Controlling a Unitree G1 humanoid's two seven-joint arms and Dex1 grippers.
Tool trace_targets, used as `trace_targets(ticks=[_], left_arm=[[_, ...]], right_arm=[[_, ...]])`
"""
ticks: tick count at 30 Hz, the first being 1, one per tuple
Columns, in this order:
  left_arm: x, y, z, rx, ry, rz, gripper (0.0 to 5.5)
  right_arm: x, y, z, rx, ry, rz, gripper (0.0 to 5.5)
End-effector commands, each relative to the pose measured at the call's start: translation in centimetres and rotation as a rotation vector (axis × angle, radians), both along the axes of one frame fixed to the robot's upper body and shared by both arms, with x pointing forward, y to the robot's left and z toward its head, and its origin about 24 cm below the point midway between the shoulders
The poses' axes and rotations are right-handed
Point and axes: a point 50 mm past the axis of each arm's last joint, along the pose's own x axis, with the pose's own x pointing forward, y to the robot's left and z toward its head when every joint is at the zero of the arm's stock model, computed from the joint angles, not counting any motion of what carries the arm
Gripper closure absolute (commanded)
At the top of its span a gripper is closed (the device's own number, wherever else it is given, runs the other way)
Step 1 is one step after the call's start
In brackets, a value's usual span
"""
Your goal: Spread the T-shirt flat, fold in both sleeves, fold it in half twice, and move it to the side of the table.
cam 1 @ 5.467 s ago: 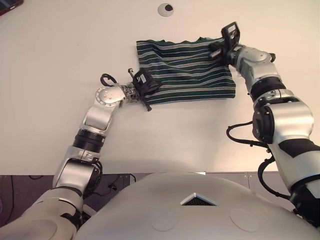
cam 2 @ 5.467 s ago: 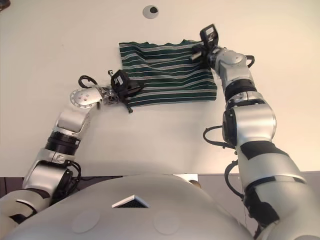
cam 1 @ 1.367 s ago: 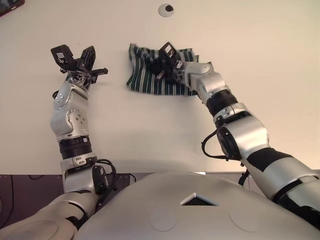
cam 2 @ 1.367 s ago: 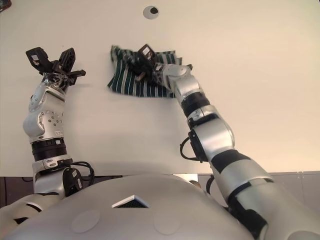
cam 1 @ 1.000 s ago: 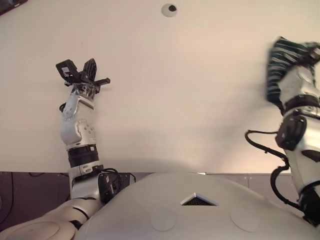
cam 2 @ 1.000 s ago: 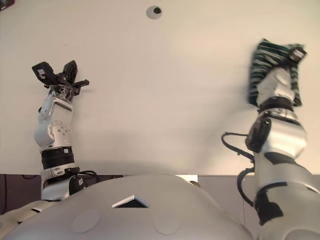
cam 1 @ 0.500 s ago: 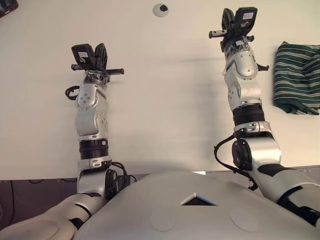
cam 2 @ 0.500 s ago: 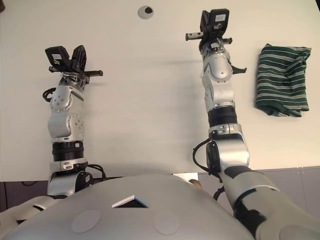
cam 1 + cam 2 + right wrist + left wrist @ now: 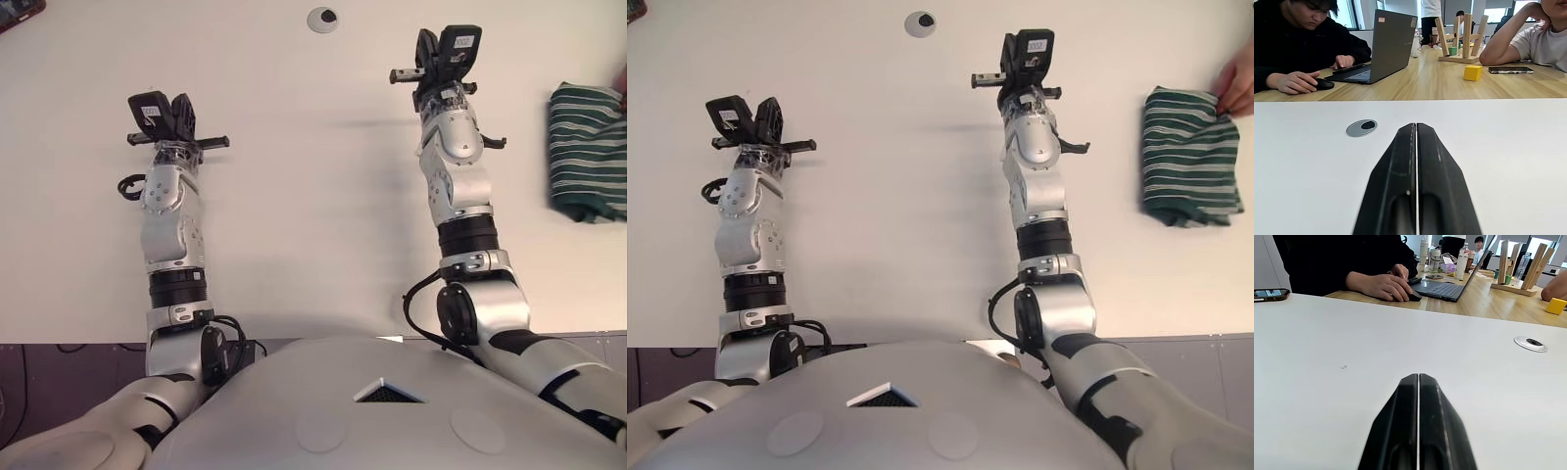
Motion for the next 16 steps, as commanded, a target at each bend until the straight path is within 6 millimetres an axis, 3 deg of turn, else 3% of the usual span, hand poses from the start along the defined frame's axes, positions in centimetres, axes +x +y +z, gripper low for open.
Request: trace_targets(ticks=[1,16], left_arm=[[0.06,0.36,0.17,0.026,0.01,-0.005,5.5],[-0.18,0.32,0.44,0.055,0.0,0.014,5.5]], right_arm=[[0.14,-0.57,0.02,-0.011,0.004,-0.006,5.47],[0.27,-0.21,0.37,-0.039,-0.012,0.062,5.47]])
